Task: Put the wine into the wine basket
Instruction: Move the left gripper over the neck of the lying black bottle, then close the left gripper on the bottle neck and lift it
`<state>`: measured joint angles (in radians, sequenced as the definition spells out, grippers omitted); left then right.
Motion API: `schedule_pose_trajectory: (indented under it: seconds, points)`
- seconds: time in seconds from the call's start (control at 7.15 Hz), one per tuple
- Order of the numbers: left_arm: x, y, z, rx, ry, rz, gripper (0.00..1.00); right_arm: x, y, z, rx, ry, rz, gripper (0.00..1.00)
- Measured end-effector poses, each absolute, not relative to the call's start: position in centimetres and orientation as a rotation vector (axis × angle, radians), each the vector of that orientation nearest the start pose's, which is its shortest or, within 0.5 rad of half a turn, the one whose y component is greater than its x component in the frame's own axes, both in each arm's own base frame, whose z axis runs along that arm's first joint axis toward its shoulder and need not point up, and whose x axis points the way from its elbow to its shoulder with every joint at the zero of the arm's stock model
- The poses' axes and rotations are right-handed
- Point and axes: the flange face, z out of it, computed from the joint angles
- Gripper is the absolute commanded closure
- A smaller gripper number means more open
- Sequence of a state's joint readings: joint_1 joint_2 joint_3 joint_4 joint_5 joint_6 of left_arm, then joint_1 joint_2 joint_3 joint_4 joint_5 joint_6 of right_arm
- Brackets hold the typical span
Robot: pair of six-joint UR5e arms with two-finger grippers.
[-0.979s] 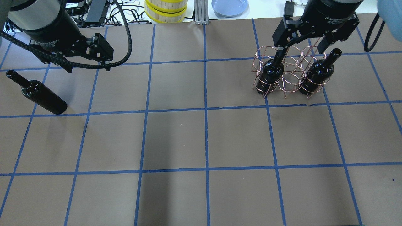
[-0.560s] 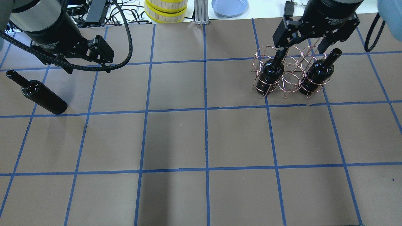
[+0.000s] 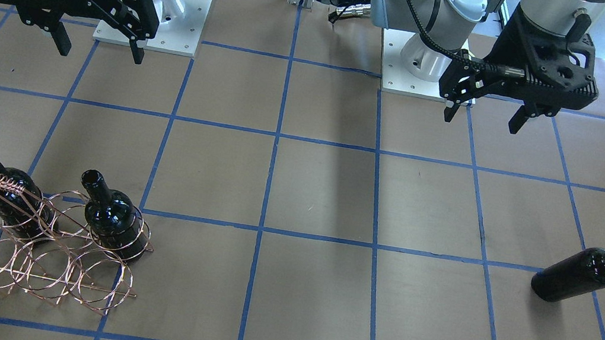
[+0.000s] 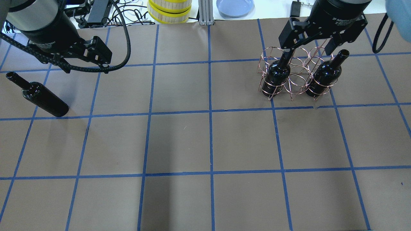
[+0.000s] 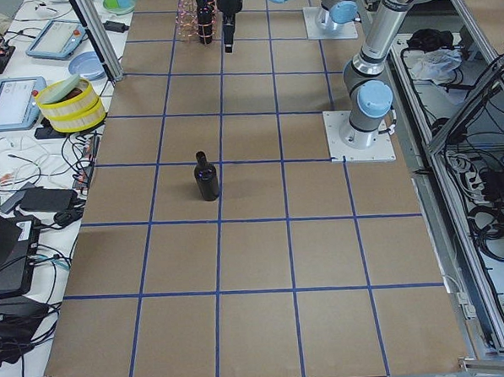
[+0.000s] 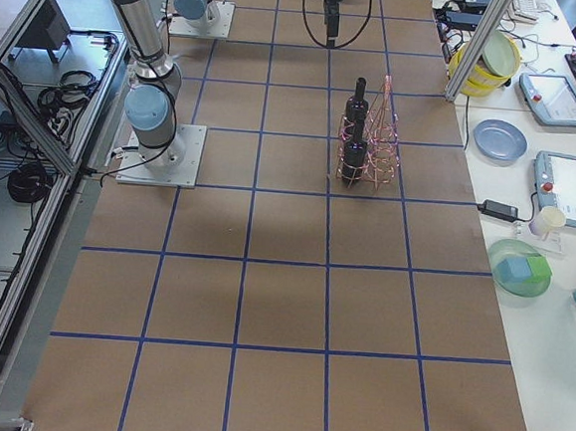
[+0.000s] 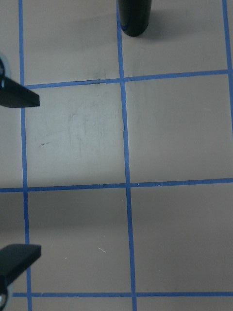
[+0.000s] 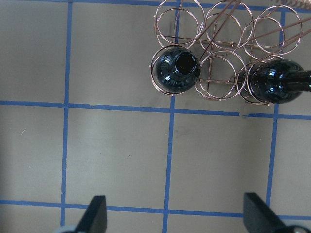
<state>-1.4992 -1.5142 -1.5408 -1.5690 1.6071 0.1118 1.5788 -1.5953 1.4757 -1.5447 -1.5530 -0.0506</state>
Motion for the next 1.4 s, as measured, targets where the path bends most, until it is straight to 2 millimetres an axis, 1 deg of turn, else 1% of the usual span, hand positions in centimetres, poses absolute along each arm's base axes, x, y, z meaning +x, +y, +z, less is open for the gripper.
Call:
schedule_pose_trajectory:
  seconds: [0.14, 0.28, 0.42, 0.56, 0.7, 0.84, 0.98, 1.12, 1.26, 1.4]
  points:
    - [-7.3, -48.8, 53.1, 0.033, 3.088, -0.137, 0.0, 13.9, -48.6, 54.4, -0.092, 3.121, -0.147, 0.0]
    - [-4.5, -49.1, 53.1, 0.015, 3.079, -0.135, 0.0, 13.9, -48.6, 54.4, -0.092, 3.121, -0.147, 0.0]
    - [-1.9, -49.3, 53.1, 0.054, 3.071, -0.127, 0.0, 13.9, -48.6, 54.4, -0.092, 3.121, -0.147, 0.0]
    - [1.3, -49.6, 53.1, 0.098, 3.056, -0.144, 0.0, 13.9, -48.6, 54.4, -0.092, 3.121, -0.147, 0.0]
    - [5.4, -49.8, 53.2, 0.082, 3.041, -0.176, 0.01, 13.9, -48.6, 54.4, -0.092, 3.121, -0.146, 0.0]
    - [9.8, -49.9, 52.9, 0.072, 3.036, -0.193, 0.02, 13.9, -48.6, 54.4, -0.092, 3.121, -0.146, 0.0]
    - [13.9, -50.1, 52.0, 0.098, 3.038, -0.208, 0.02, 13.9, -48.6, 54.4, -0.092, 3.121, -0.146, 0.0]
    - [17.0, -50.8, 50.7, 0.124, 3.032, -0.233, 0.03, 13.9, -48.6, 54.4, -0.092, 3.12, -0.146, 0.0]
    - [19.1, -52.0, 48.9, 0.136, 3.017, -0.271, 0.02, 13.9, -48.6, 54.4, -0.092, 3.12, -0.147, 0.0]
    - [20.3, -53.0, 46.5, 0.159, 3.025, -0.316, 0.03, 13.9, -48.6, 54.4, -0.091, 3.12, -0.146, 0.0]
